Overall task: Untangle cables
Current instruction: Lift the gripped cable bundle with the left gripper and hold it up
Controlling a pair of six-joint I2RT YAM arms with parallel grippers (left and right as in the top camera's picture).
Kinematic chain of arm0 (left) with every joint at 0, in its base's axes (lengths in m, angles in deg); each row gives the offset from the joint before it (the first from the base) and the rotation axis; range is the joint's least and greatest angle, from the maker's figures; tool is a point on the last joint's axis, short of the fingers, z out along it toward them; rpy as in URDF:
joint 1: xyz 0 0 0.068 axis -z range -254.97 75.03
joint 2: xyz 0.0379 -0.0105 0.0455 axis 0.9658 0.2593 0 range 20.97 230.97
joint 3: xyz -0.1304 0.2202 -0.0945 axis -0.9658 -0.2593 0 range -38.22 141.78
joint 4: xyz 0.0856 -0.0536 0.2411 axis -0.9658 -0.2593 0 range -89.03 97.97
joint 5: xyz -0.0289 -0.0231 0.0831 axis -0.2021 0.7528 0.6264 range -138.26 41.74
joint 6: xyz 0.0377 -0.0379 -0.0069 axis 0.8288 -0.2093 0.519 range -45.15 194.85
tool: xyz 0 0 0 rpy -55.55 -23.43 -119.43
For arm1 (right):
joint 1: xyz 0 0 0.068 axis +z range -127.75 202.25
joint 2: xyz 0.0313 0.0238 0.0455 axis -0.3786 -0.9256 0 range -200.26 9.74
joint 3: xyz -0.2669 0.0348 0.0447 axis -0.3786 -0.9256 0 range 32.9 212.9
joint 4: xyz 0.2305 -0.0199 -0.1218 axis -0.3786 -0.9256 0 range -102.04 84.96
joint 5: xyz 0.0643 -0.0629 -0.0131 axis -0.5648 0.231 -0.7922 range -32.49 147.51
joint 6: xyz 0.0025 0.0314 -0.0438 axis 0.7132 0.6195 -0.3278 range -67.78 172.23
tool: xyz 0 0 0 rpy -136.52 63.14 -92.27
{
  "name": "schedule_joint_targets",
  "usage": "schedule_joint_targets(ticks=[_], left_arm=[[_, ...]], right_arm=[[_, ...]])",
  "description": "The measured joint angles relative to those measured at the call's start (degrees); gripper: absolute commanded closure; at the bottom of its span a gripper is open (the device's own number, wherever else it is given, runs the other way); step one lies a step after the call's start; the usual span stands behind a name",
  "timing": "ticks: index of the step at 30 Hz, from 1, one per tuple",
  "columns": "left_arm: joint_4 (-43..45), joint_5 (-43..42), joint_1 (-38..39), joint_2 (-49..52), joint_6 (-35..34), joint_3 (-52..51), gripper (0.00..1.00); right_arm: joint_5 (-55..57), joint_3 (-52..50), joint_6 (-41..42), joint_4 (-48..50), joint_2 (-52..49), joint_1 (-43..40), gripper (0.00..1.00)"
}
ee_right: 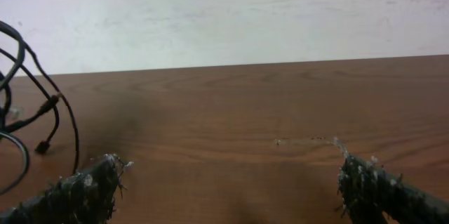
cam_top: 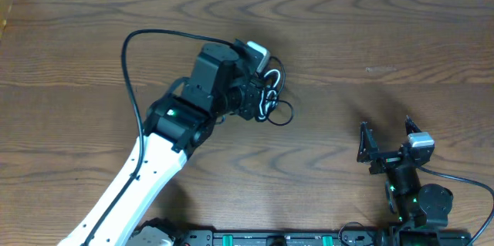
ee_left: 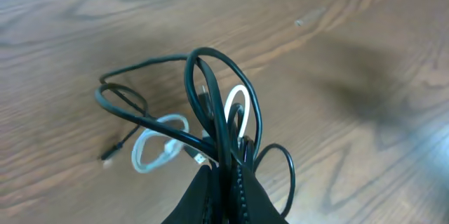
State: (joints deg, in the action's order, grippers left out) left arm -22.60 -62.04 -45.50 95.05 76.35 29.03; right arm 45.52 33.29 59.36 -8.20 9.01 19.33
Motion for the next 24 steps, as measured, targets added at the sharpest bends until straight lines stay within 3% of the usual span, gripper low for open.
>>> schedule_joint_targets(ticks=[12,24], left_arm=[[-1.09,1.11,-0.87,-0.04,0.00,0.00,0.92],[-3.23,10.29,-0.87,0.04,0.00,0.00,0.92]], right_arm=[[0.00,0.00,0.00,0.00,0.00,0.00,0.01],[0.00,0.00,0.00,0.00,0.00,0.00,0.01]])
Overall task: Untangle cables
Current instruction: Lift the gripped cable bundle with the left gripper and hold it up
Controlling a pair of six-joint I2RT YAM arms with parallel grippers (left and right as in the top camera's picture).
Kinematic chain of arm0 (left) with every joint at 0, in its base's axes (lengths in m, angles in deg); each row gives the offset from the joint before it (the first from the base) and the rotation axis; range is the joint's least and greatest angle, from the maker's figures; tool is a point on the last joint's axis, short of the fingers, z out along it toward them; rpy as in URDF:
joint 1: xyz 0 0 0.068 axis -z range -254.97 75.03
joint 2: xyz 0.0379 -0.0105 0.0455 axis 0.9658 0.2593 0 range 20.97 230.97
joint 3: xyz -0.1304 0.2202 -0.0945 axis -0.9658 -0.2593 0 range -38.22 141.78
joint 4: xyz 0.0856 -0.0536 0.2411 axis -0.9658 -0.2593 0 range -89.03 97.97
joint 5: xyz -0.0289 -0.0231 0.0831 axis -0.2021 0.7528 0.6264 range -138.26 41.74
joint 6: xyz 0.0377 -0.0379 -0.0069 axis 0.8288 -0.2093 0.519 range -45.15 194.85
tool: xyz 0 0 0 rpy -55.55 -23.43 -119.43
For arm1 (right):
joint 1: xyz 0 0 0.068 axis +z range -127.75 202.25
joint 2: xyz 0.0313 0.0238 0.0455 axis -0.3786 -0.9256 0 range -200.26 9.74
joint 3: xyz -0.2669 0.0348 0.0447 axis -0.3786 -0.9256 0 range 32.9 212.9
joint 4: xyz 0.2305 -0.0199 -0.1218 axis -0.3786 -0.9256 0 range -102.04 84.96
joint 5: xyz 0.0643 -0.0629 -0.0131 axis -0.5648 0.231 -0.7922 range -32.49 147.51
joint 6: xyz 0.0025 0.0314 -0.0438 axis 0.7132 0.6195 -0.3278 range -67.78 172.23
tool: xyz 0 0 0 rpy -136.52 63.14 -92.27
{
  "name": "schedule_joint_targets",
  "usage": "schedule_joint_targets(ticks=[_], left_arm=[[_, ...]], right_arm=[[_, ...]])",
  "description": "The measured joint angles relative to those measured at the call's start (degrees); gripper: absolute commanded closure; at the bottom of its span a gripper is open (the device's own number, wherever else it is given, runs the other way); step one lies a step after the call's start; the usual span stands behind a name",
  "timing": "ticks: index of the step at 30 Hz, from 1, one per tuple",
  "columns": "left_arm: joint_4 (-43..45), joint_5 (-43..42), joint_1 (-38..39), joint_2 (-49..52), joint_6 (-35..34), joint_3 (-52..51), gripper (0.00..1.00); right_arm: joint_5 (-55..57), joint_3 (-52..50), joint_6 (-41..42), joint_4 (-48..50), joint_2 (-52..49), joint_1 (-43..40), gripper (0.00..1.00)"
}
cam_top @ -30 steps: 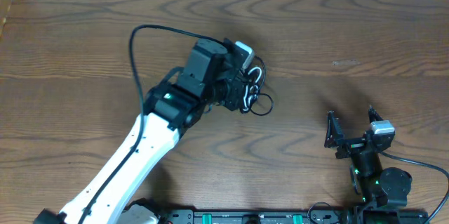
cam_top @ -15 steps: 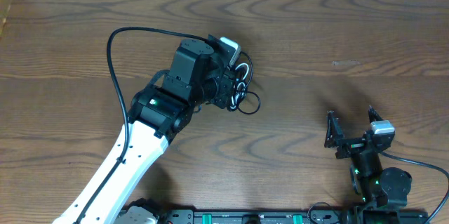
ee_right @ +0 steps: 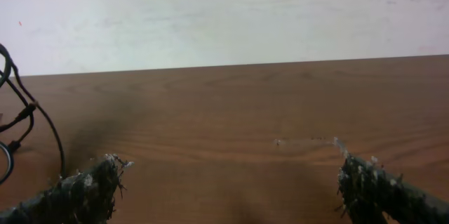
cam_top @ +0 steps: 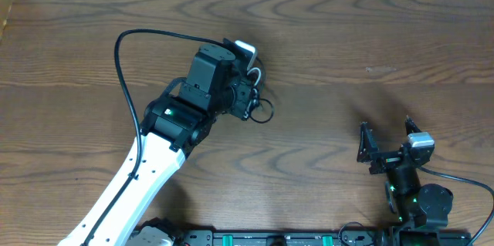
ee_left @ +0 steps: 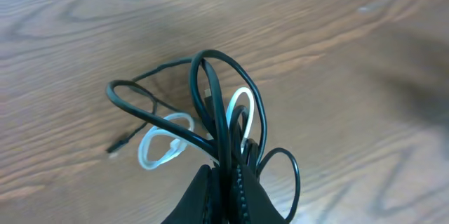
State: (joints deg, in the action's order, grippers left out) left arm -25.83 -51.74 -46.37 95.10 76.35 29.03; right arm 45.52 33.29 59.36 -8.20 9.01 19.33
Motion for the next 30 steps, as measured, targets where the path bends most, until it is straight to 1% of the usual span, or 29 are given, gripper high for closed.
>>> schedule_joint_targets(ticks=[6,15,30], left_arm=[[-0.11,2.54,0.00,2.19,0.00,0.00,0.92],[0.22,3.04,0.00,8.61,0.02,0.00,0.93],[0.76,3.06,0.00,9.03,0.02,0.00,0.92]], right_arm=[[0.00,0.00,0.00,0.00,0.00,0.00,0.01],[0.00,0.00,0.00,0.00,0.00,0.00,0.01],[0.00,0.00,0.02,0.00,0.00,0.00,0.01]])
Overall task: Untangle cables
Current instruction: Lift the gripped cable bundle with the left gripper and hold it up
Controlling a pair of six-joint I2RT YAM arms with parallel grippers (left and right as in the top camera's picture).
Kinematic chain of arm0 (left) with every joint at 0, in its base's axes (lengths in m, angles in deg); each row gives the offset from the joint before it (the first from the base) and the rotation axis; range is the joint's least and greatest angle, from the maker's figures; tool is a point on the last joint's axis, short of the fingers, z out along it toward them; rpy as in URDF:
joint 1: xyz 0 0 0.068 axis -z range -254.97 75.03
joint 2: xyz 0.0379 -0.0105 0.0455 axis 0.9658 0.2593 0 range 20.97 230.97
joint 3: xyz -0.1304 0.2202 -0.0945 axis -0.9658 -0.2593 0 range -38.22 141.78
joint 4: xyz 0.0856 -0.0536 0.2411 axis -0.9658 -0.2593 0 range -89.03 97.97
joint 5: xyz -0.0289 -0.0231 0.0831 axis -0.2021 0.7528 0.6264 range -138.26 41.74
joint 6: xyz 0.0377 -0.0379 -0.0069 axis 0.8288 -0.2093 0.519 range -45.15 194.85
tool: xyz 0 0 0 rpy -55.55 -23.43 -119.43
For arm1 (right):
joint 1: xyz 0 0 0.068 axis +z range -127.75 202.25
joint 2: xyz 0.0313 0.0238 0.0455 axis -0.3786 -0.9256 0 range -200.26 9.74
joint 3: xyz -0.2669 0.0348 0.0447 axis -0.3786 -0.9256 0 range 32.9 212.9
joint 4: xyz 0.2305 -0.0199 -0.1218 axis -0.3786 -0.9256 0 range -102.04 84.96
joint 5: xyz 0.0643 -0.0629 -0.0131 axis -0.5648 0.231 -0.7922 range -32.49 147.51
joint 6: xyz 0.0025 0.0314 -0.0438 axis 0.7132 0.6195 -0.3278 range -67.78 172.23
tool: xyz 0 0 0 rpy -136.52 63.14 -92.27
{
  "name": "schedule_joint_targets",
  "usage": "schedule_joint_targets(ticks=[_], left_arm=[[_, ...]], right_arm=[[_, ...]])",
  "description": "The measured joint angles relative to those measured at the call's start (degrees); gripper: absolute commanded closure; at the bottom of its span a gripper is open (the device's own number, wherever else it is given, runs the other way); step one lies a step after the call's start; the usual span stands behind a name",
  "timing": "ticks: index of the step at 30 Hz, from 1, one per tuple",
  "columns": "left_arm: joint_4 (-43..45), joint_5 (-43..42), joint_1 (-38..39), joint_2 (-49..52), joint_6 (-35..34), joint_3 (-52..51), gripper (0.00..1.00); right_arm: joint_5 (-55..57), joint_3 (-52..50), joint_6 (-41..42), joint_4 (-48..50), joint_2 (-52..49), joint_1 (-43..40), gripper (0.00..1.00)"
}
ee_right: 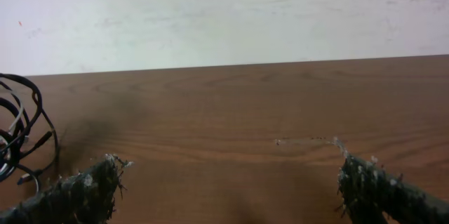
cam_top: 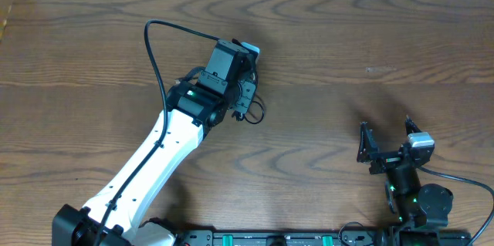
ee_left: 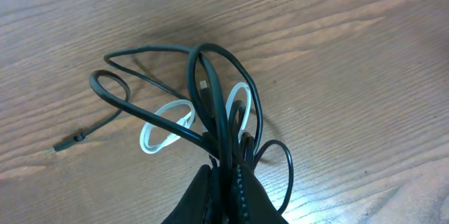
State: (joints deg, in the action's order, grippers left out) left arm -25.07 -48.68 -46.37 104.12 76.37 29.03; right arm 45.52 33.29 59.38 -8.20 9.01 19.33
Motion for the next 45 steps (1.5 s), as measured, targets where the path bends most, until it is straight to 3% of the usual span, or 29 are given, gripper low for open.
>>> schedule_joint_targets(ticks=[45], left_arm=[[0.02,-3.37,0.00,0.00,-1.66,0.00,0.93]], right_arm=[[0.00,0.00,-0.02,0.00,0.00,0.00,0.01]])
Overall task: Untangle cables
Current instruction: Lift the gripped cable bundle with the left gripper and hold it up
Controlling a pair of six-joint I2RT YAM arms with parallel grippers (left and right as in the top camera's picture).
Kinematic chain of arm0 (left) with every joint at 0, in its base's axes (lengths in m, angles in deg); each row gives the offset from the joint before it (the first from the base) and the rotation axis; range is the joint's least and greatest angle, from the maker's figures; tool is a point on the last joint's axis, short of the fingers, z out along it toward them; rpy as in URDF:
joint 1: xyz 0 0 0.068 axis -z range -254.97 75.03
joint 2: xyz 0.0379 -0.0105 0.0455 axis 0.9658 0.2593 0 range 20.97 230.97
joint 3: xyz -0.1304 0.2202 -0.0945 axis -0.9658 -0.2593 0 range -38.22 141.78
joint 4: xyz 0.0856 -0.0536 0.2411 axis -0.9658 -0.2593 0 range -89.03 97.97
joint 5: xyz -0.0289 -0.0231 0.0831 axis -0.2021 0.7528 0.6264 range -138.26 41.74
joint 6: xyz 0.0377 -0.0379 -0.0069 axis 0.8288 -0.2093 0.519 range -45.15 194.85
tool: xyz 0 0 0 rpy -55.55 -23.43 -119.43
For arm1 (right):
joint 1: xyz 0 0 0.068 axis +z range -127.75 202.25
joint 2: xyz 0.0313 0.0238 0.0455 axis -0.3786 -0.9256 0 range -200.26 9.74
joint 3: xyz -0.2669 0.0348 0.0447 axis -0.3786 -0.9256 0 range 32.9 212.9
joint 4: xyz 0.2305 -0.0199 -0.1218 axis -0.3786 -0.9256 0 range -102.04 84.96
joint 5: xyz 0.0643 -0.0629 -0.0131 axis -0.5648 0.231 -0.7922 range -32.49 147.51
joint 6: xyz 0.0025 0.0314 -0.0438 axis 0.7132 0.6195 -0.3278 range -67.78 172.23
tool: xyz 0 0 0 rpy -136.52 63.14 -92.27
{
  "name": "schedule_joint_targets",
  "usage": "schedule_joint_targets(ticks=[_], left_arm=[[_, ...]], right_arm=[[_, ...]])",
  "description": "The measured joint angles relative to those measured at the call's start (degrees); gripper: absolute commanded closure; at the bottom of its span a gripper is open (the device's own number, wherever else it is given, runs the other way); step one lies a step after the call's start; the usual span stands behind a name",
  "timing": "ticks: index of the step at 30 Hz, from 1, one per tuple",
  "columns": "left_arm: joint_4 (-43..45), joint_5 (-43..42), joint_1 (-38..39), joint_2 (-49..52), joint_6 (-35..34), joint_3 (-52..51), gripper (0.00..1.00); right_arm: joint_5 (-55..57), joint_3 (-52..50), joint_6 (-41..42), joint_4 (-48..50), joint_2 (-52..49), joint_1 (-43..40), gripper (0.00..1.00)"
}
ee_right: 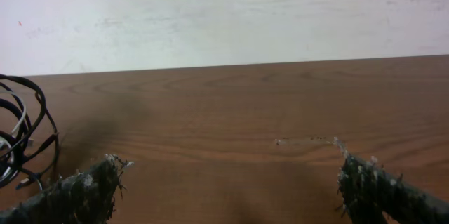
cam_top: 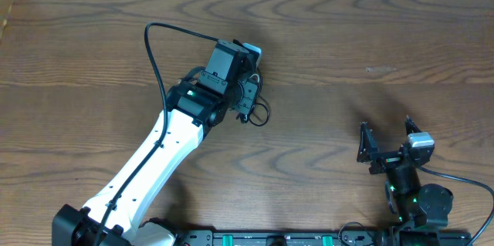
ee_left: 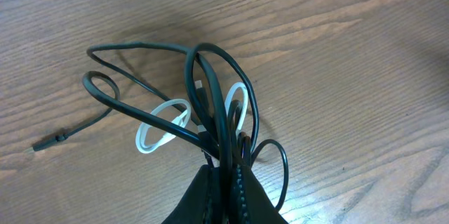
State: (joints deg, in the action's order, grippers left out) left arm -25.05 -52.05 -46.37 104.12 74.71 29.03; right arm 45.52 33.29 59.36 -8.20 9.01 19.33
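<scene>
A tangle of black cables (ee_left: 210, 90) with a white cable loop (ee_left: 163, 126) wound through it hangs from my left gripper (ee_left: 226, 171), which is shut on the bundle's strands. One loose black plug end (ee_left: 45, 142) lies on the wood. From overhead, the left gripper (cam_top: 248, 98) holds the tangle (cam_top: 261, 110) left of the table's middle. My right gripper (cam_top: 386, 139) stands open far to the right near the front edge, with nothing between its fingers (ee_right: 98, 178). The tangle (ee_right: 21, 136) shows at the left edge of the right wrist view.
The brown wooden table (cam_top: 370, 30) carries only the tangle. The left arm's own black lead (cam_top: 154, 45) arcs above the table behind the arm. A white wall (ee_right: 224, 13) rises beyond the table's far edge.
The tangle has shifted slightly in my left gripper's hold, and its loose plug end lies a little further left. The right arm has not moved.
My left gripper was shut on the tangle just right of where it is now. Then it held it further left. Then the arm was stretched out more steeply with the bundle low over the wood, where it stays. The right gripper stood open throughout.
</scene>
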Motion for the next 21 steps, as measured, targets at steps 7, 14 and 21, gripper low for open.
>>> schedule_joint_targets(ticks=[7,14,21], left_arm=[[0.00,-0.17,0.00,0.00,-0.09,0.00,0.92],[0.00,-0.17,0.00,0.00,-0.09,0.00,0.92],[-0.02,-2.12,0.00,0.00,-0.09,0.00,0.92]], right_arm=[[0.00,0.00,0.00,0.00,0.00,0.00,0.01],[0.00,0.00,0.00,0.00,0.00,0.00,0.01],[0.00,0.00,0.00,0.02,0.00,0.00,0.01]])
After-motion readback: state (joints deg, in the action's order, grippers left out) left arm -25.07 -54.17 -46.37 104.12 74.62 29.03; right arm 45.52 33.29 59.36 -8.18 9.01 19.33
